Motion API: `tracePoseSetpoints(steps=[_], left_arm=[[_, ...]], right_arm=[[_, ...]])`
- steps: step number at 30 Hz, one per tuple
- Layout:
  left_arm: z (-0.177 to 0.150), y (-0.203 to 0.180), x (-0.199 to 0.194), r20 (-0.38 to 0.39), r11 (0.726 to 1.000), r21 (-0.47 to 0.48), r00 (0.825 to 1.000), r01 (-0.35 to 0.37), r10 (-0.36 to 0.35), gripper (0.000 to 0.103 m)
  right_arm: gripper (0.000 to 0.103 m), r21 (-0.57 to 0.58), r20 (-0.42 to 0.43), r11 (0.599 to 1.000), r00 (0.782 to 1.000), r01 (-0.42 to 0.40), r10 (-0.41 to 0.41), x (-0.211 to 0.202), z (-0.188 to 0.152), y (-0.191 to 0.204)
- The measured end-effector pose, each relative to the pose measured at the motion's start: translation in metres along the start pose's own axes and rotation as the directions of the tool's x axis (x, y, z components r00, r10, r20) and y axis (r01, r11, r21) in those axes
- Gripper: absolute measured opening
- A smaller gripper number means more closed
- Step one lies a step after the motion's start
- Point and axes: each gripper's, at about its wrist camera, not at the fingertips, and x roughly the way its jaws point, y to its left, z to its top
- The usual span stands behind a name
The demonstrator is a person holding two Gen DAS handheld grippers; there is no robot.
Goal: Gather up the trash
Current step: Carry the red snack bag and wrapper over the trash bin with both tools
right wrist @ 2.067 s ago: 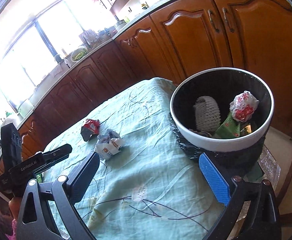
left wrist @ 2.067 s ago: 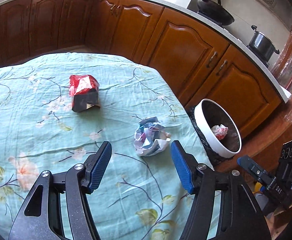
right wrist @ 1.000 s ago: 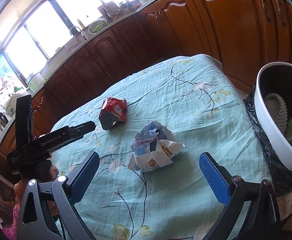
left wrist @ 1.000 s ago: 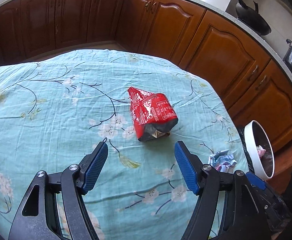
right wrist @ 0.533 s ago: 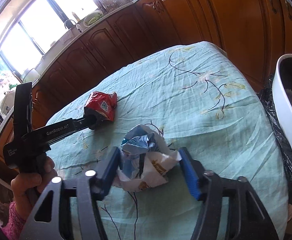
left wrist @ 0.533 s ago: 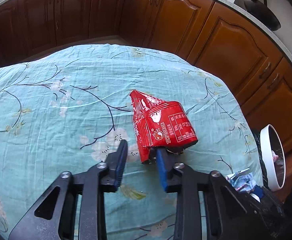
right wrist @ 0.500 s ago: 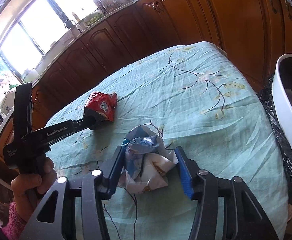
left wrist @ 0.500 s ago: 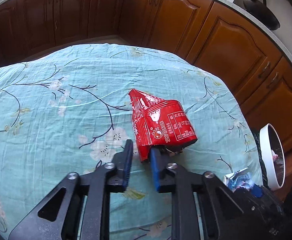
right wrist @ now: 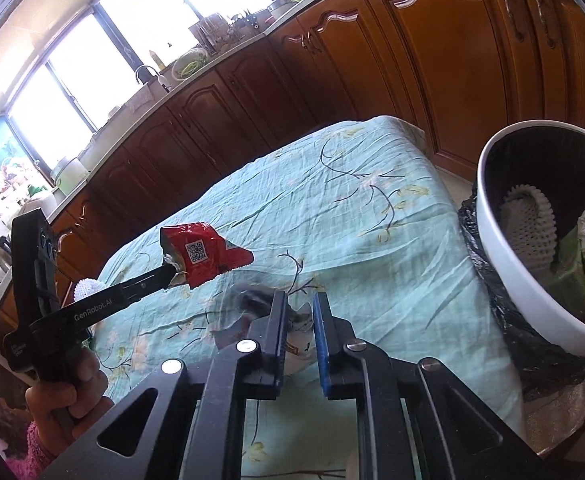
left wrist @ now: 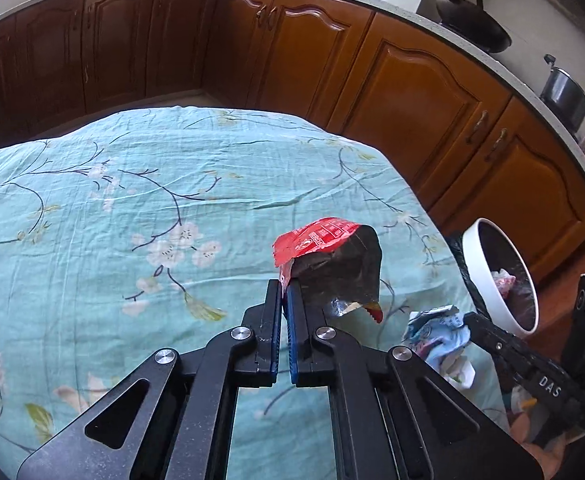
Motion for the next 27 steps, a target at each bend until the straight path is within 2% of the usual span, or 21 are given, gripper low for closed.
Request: tracePoseSetpoints(steps=[14, 27], left_arm=[[-0.014, -0.027, -0.03, 0.017, 0.998, 0.04, 0.998, 0.058, -0.058, 0.002], [-0.019, -0.087, -0.039, 0.02, 0.979, 0.142, 0.989, 0.144, -0.148, 0.002]], right_arm=[[0.009, -0.01, 0.044, 1.0, 0.999, 0.001, -0.001, -0.029, -0.004, -0.004], [0.008, 0.031, 0.154, 0.996, 0.985, 0.079, -0.083, -0.087, 0.004, -0.039]])
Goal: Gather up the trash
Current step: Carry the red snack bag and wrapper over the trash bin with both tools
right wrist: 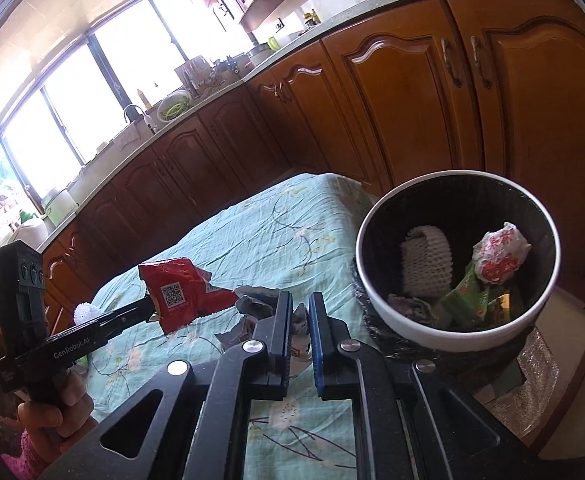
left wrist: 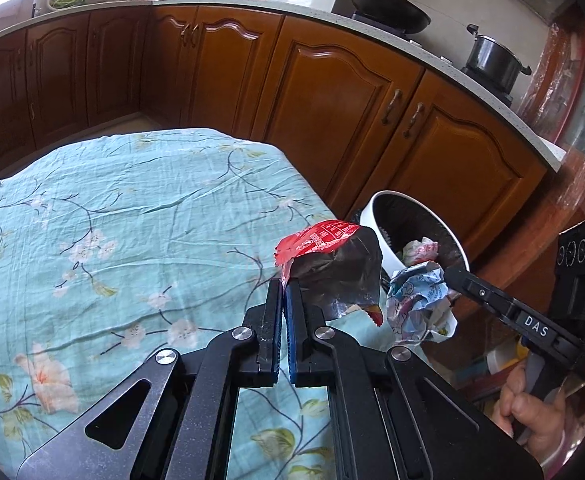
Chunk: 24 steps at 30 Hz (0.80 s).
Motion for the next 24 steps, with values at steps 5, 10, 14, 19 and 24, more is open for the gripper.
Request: tracePoseSetpoints(steps=[5, 10, 14, 19, 24], left_arm=[[0.004, -0.022, 0.006, -0.007, 0.999, 0.03, 1.0, 0.03, -0.03, 0.002], [0.008, -0.043, 0.011, -0.008, 0.997, 0.063, 0.999, 0.046, -0.046, 0.002], [0.012, -0.056, 0.016, -0.012, 0.995, 0.084, 0.998, 0.057, -0.057, 0.002], [0.018, -0.07, 0.022, -0.013, 0.992, 0.107, 0.997, 0.071, -0.07, 0.002], [0.024, -0.085, 0.028, -0.015, 0.988, 0.13, 0.997, 0.083, -0.082, 0.002]], right_arm=[[0.008, 0.012, 0.025, 1.0, 0.999, 0.022, -0.022, -0.014, 0.004, -0.015], [0.008, 0.022, 0.045, 0.999, 0.998, 0.038, -0.039, -0.024, 0.008, -0.028], [0.008, 0.031, 0.059, 0.998, 0.997, 0.053, -0.055, -0.031, 0.013, -0.038], [0.008, 0.041, 0.076, 0.997, 0.994, 0.071, -0.074, -0.038, 0.02, -0.052], [0.008, 0.045, 0.085, 0.995, 0.992, 0.091, -0.094, -0.042, 0.027, -0.061]])
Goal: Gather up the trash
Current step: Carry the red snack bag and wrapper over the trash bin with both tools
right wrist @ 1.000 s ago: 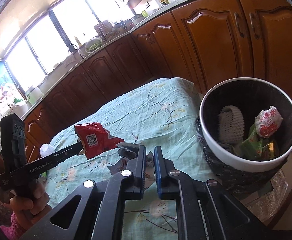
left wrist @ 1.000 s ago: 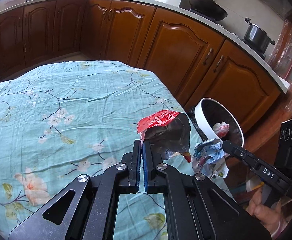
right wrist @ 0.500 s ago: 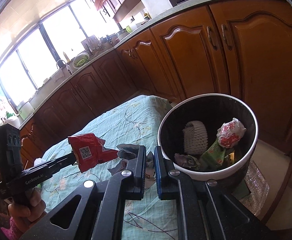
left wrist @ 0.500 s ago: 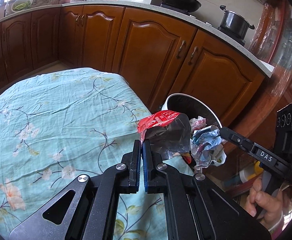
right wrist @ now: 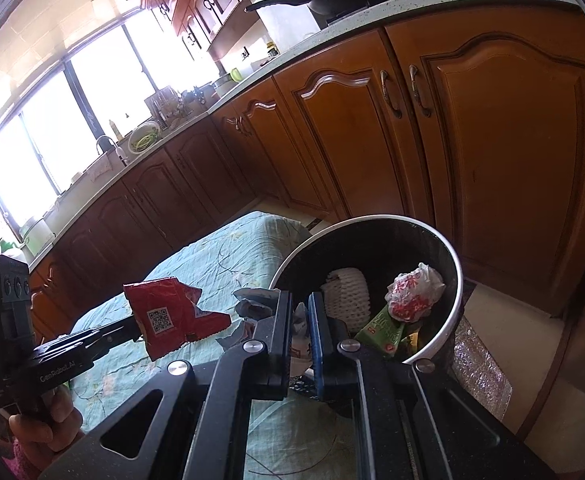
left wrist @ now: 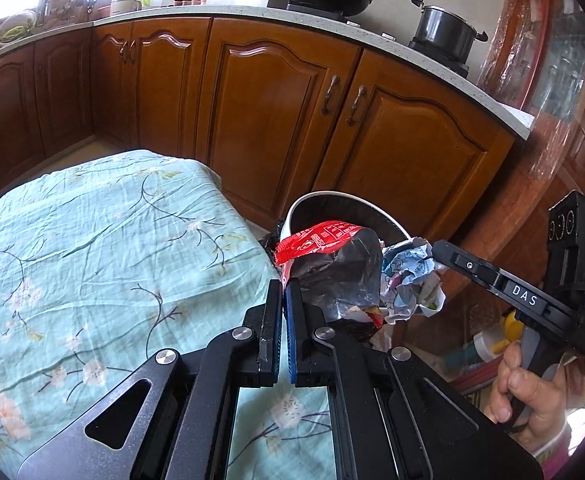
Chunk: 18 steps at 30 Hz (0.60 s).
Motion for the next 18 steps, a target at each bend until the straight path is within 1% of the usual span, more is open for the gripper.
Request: tracePoseSetpoints(steps=[6, 18], left_arm=[[0.007, -0.013, 0.009, -0.006, 1.0, 0.022, 1.0, 0.012, -0.012, 0.002], [0.018, -0.026, 0.024, -0.023, 0.999, 0.047, 0.999, 0.025, -0.024, 0.002]], right_arm=[[0.008, 0.007, 0.011, 1.0, 1.0, 0.021, -0.021, -0.002, 0.009, -0.014], [0.008, 0.023, 0.017, 0.999, 0.999, 0.046, -0.046, 0.0, 0.017, -0.032]])
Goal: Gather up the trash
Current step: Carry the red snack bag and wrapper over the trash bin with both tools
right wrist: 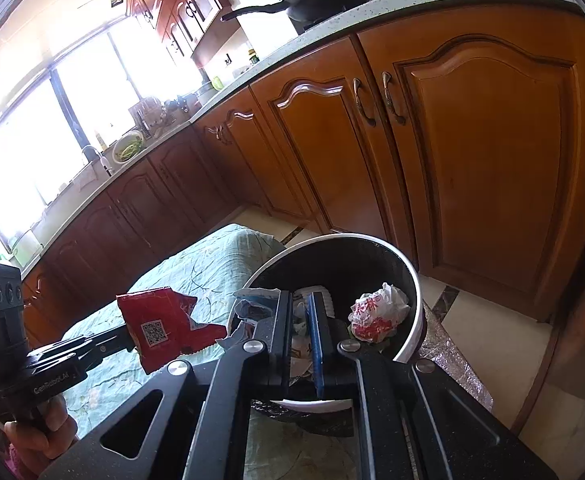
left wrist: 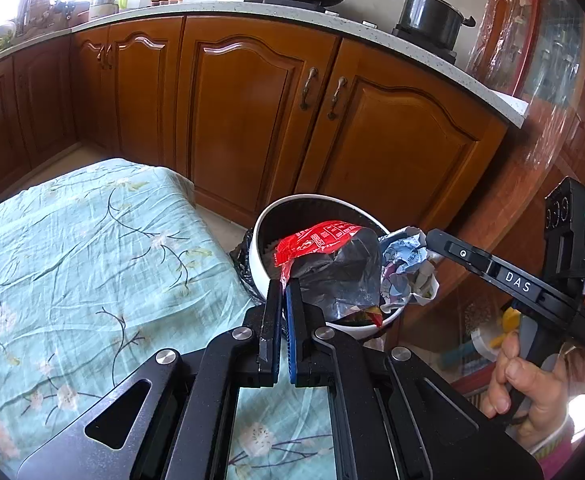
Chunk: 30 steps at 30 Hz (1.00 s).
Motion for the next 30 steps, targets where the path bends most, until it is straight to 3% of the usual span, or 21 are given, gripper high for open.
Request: tracePoseSetpoints(steps=[30], left_arm=[[0.016, -0.023, 0.042, -0.057, 0.999, 0.049, 0.998, -0.004, 0.007, 0.002]], right_arm=[[0.008, 0.017, -0.018, 0.999, 0.999, 0.036, -0.036, 0.015, 0.013, -0.02]])
